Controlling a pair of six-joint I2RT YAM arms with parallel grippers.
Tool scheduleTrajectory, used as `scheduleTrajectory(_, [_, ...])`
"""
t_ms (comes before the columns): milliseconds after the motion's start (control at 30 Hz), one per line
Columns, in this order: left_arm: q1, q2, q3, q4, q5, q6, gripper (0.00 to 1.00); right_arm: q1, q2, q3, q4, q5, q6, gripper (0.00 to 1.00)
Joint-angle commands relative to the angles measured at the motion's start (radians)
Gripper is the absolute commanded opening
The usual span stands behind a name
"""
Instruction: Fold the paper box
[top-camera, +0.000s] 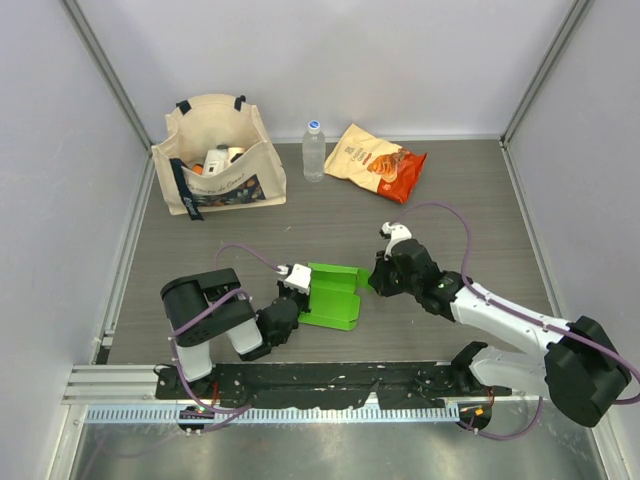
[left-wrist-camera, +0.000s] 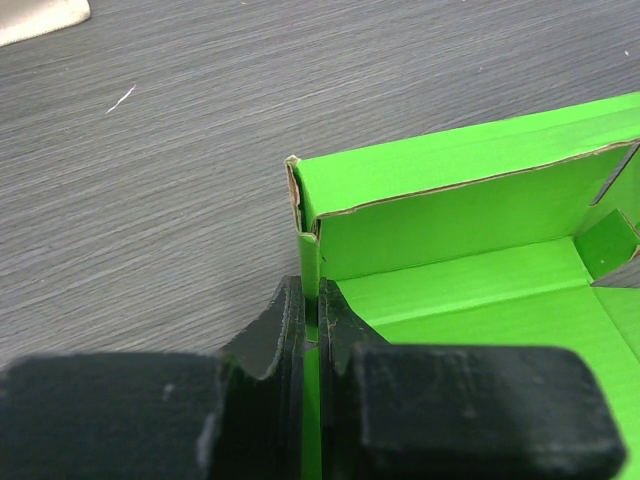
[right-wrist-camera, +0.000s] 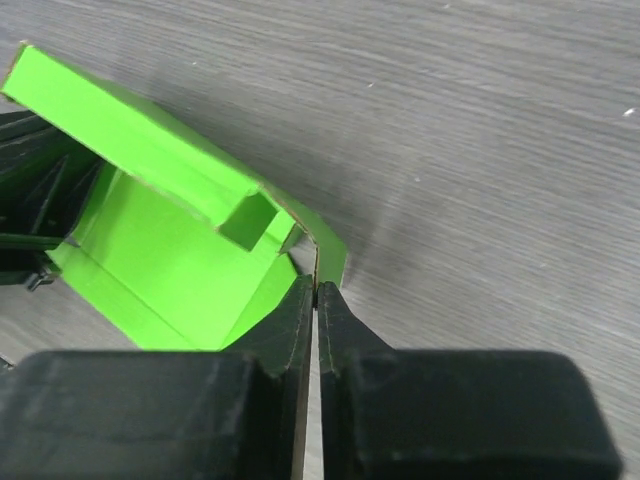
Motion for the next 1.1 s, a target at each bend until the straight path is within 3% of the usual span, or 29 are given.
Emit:
scheduleTrajectory(0, [-0.013, 0.016, -0.002, 0.097, -0.008, 0.026, 0.00, 0.029, -0.032, 0.014, 0.078, -0.077, 0.066, 0.05])
scheduleTrajectory(33, [-0.013, 0.016, -0.002, 0.095, -0.008, 0.025, 0.00, 0.037, -0.033, 0.014, 0.081, -0.084, 0.086, 0.01])
scheduleTrajectory(300, [-0.022, 0.011, 0.004, 0.092, -0.008, 0.026, 0.00, 0.140, 0.002, 0.026, 0.150, -0.035, 0.348, 0.01])
scheduleTrajectory(567, [-0.035, 0.000, 0.002, 0.085, -0.010, 0.026, 0.00, 0.186, 0.046, 0.008, 0.228, 0.195, 0.516, 0.01])
scheduleTrajectory(733, [-0.042, -0.026, -0.001, 0.057, -0.016, 0.023, 0.00, 0.191, 0.069, -0.035, 0.308, 0.233, 0.412, 0.04])
scheduleTrajectory(1067, [-0.044, -0.047, -0.019, 0.054, -0.031, 0.079, 0.00, 0.191, 0.056, -0.058, 0.324, 0.114, 0.278, 0.19])
